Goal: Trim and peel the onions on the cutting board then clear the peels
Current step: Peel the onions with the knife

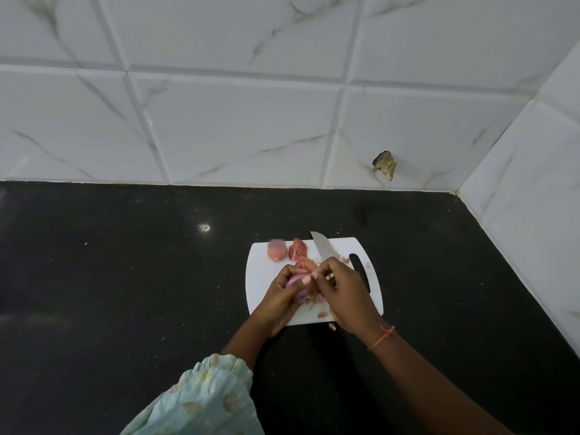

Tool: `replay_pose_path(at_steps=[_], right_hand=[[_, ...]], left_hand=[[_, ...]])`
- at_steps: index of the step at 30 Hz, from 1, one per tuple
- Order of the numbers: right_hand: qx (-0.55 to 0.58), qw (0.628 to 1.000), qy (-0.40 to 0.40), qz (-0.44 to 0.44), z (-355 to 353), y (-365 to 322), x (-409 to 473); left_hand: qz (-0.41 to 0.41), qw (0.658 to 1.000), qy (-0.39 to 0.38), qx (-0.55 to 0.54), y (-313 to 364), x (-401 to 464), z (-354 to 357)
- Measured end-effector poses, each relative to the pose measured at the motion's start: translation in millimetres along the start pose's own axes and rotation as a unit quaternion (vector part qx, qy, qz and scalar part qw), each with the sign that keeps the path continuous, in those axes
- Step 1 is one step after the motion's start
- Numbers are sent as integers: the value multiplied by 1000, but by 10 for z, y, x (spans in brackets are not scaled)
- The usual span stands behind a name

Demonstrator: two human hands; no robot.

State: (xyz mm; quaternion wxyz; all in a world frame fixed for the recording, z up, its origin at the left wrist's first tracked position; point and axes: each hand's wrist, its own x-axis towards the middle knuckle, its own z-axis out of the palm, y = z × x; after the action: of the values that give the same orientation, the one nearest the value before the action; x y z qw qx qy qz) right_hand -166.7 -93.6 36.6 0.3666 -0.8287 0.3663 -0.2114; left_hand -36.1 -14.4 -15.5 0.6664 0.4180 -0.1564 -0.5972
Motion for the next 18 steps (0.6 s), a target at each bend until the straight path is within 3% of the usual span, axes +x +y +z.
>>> replay_pose_path(at_steps=[9,16,18], right_hand=[[196,969,66,132,44,96,5],[113,988,80,74,-98,4,117],[127,987,65,72,-97,16,145]], left_hand=[[14,1000,-27,8,-29,27,-18],[21,974,12,227,-125,47,17],[19,976,20,215,-111,27,18]])
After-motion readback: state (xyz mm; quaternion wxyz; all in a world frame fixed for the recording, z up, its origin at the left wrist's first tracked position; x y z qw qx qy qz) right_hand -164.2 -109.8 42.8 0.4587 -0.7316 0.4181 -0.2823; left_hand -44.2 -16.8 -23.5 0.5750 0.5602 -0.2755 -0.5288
